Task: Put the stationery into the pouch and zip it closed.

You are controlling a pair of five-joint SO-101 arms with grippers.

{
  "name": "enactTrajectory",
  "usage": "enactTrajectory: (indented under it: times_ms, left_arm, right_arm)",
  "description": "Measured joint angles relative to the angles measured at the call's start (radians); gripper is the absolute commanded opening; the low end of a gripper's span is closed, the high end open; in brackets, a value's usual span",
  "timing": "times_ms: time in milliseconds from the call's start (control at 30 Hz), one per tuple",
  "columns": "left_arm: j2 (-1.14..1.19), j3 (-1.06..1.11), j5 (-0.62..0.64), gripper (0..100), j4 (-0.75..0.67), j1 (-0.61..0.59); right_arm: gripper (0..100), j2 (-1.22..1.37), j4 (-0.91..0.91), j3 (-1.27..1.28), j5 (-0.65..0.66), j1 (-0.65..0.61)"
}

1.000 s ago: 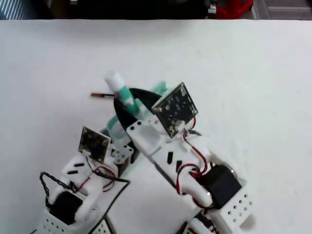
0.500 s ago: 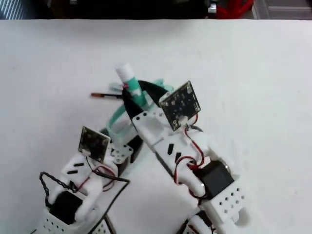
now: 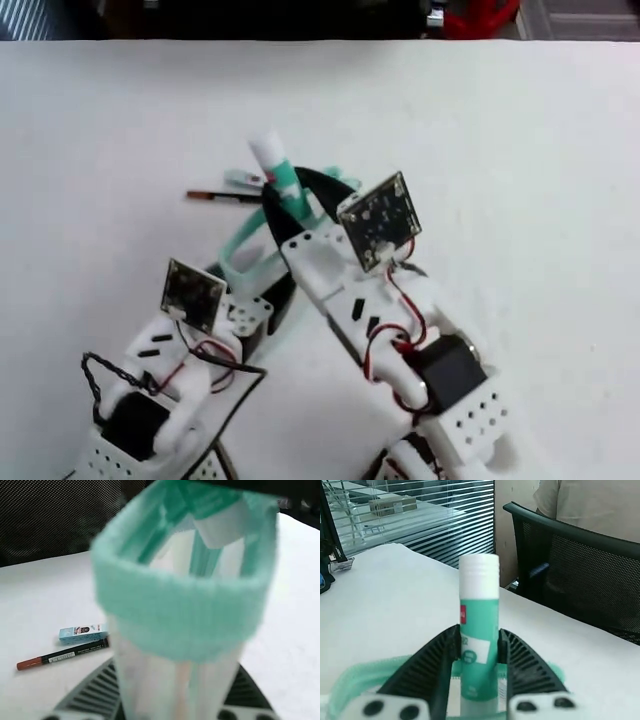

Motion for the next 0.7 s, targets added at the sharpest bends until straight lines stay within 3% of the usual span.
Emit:
enactTrajectory:
  times_ms: [133, 300, 700]
  left_arm:
    - [0.0, 0.0, 0.0, 18, 0.0, 0.0]
    - [0.0, 0.0, 0.0, 18, 0.0, 0.002]
    - [0.0, 0.0, 0.002, 18, 0.0, -0.008]
  right_arm:
    - [3.1, -0.044, 0.072, -0.002, 0.0, 0.003]
    - [17.9, -0.06, 0.152, -0.038, 0.0, -0.011]
    - [16.2, 0.015, 0.226, -0.126, 0.0, -0.043]
